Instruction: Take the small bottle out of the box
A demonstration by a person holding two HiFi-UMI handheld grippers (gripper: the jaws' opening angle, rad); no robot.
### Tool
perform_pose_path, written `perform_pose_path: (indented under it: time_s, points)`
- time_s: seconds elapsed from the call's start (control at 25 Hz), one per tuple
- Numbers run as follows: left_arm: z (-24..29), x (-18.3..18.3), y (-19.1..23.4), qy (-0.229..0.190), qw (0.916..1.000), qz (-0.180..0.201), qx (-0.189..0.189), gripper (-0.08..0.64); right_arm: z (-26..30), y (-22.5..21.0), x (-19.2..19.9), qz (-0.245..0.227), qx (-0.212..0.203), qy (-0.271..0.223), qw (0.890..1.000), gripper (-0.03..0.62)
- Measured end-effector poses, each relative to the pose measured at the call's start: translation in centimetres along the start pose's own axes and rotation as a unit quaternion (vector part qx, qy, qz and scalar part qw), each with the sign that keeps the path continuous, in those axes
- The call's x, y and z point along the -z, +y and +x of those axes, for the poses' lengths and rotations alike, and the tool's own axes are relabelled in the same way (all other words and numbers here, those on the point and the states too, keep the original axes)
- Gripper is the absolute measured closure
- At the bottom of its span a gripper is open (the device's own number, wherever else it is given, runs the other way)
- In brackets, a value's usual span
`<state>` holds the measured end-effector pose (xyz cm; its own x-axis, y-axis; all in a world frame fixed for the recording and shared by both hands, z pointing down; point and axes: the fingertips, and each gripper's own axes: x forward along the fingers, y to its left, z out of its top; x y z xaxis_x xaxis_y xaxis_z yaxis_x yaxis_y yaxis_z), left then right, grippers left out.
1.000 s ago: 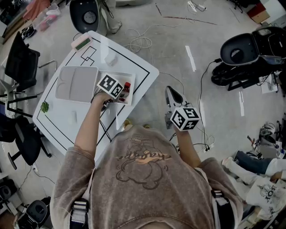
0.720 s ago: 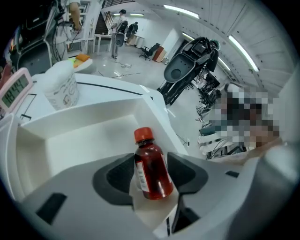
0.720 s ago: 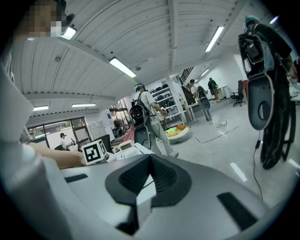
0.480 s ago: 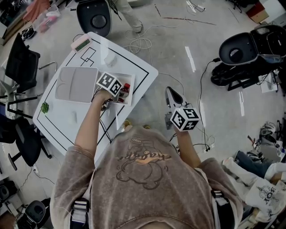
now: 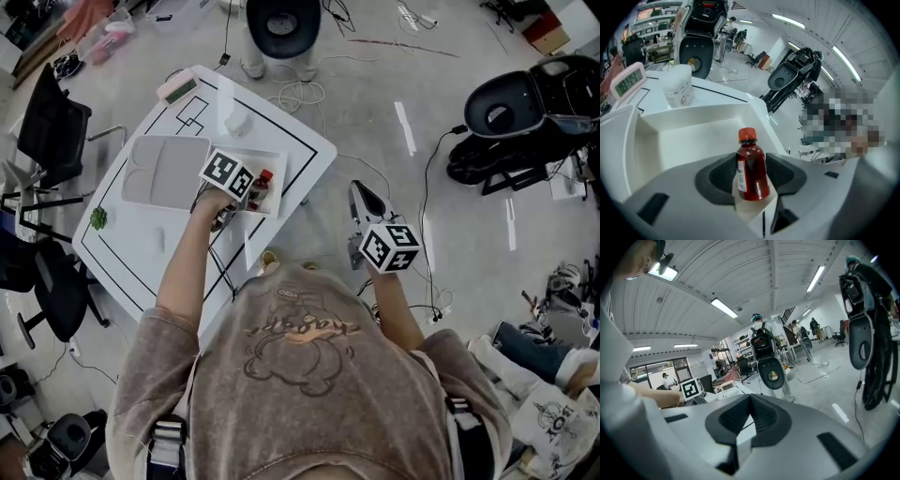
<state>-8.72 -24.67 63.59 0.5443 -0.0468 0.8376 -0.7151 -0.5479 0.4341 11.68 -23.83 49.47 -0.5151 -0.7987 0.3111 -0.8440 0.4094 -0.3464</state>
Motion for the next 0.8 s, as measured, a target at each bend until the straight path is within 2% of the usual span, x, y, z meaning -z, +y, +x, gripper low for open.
perform_pose_path:
  time_s: [0.24,0.44,0.6,0.8]
  points:
    - [-3.5,-1.9,-0.2,-0.069,0.9969,0.02,-0.031,0.354,0.0,0.6,0.1,-0.007,-0.011,0.002,1.0,0.595]
    - [-7.4,-4.0,-1.4,-0.15,0.9853,0.048,-0.066,0.354,0.0,1.4,0.1,-0.015,-0.021,0.006,1.0,0.595]
    - [-10.7,-5.7,-3.0,-0.227,0.9681,0.067,-0.082,0.356,-0.2,1.7,0.4,-0.017,-0.026,0.01,0.999,0.595]
    - [-14.6,-7.6,-5.9,-0.333,0.9363,0.077,-0.08,0.356,-0.3,1.9,0.5,-0.019,-0.031,0.013,0.999,0.595]
